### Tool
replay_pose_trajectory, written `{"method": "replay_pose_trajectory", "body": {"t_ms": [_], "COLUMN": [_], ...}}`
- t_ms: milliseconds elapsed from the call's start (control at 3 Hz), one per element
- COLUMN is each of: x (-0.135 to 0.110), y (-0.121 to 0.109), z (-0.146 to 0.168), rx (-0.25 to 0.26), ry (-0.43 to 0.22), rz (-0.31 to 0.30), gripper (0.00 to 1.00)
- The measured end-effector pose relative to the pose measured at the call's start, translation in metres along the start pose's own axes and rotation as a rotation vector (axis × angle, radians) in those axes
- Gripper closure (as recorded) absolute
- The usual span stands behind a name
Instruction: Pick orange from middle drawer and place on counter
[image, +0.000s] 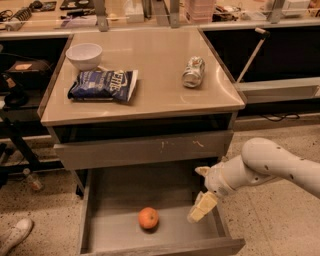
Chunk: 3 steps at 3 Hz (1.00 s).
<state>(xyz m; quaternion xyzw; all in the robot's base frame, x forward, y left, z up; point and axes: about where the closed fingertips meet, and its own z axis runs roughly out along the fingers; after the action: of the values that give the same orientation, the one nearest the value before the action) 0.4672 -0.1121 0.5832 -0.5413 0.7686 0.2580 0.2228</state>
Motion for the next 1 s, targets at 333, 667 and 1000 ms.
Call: {"method": "replay_pose_trajectory", "body": {"t_ms": [333,667,1000], "x": [0.003,0.008,0.009], "y": [0.001,0.008,0.015], "z": [0.005,0.021,0.059], "rx": [-0.01,-0.026,-0.062], "ry": [-0.002,-0.007,-0.039], "rz": [0.006,-0.014,-0.054], "gripper": [0.0,0.0,0.0]}}
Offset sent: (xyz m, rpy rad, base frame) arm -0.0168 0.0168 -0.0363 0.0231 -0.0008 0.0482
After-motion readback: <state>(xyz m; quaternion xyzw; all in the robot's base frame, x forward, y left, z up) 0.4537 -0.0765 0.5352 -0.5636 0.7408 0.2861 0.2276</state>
